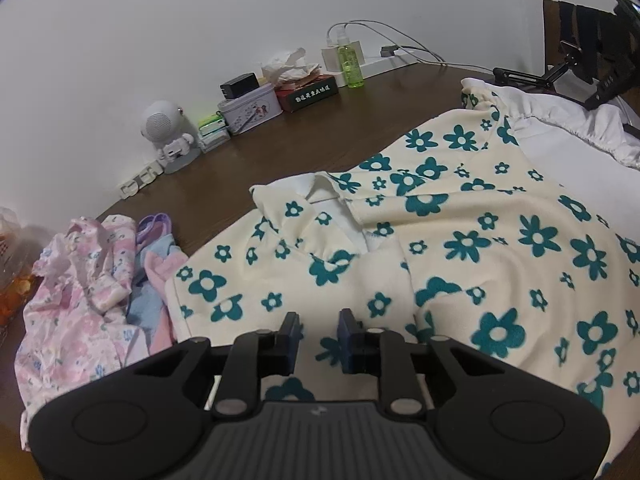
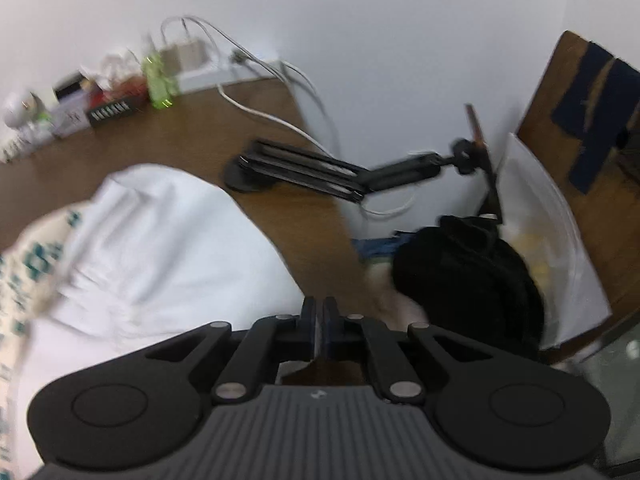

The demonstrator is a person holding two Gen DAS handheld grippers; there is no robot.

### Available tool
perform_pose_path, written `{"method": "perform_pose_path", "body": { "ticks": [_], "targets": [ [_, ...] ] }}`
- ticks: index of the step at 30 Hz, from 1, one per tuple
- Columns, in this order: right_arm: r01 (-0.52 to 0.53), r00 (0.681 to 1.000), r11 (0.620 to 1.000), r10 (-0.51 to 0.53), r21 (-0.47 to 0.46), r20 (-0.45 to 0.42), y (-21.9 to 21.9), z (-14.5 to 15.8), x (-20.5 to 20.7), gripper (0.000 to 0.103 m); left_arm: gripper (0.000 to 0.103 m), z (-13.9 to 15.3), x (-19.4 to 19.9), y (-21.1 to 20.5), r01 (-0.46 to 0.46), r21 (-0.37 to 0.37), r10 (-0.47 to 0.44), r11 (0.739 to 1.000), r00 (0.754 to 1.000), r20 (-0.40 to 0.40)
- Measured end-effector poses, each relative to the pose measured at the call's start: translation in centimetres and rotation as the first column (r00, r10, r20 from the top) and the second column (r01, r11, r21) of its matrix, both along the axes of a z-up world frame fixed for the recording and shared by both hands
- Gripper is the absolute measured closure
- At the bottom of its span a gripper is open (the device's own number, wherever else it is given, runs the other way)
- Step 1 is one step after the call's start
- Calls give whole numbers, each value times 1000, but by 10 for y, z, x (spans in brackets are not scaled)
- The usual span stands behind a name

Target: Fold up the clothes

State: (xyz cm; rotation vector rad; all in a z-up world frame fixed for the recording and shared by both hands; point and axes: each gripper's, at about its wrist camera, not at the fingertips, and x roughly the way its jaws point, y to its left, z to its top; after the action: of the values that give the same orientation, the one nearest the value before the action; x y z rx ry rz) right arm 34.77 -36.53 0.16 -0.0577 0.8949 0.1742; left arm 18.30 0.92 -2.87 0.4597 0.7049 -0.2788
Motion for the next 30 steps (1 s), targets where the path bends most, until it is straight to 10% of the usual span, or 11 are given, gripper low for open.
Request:
{"method": "perform_pose_path", "body": {
  "ticks": [6,9,10,12,14,23,24,26,28,30],
  "targets": [
    [-11,997,997,6,75,75,1,22,-14,91,91,2,-13,-1,-17,20,16,1000,1000,3],
    [-92,989,990,78,111,127,24,47,-20,62,80,14,-8,8,-14,-39,13,999,1000,-26],
    [-127,984,985,111,119,138,34,54,-22,57,75,22,-5,12,-25,-62,24,998,1000,-9],
    [-197,975,973,183,118,127,61,60,-23,53,32,40,5,18,-47,-100,50,994,998,28],
    [-267,960,957,253,118,115,87,67,-24,42,20,48,21,16,-54,-98,58,994,998,38],
    [-280,950,946,297,162,-94,187,23,15,46,20,32,109,-16,-21,45,22,999,999,-33],
    [-274,948,948,294,161,-118,192,16,19,52,21,30,118,-19,-16,60,19,998,999,-41],
    [-268,944,943,298,197,-143,194,9,24,96,38,26,138,-26,-7,91,12,996,998,-58],
    [-262,942,930,305,256,-142,192,6,26,97,86,16,148,-25,18,94,-10,995,996,-89],
    [-241,957,915,280,322,-78,182,12,27,98,98,12,154,-18,10,32,-5,999,992,-126]
  ]
}}
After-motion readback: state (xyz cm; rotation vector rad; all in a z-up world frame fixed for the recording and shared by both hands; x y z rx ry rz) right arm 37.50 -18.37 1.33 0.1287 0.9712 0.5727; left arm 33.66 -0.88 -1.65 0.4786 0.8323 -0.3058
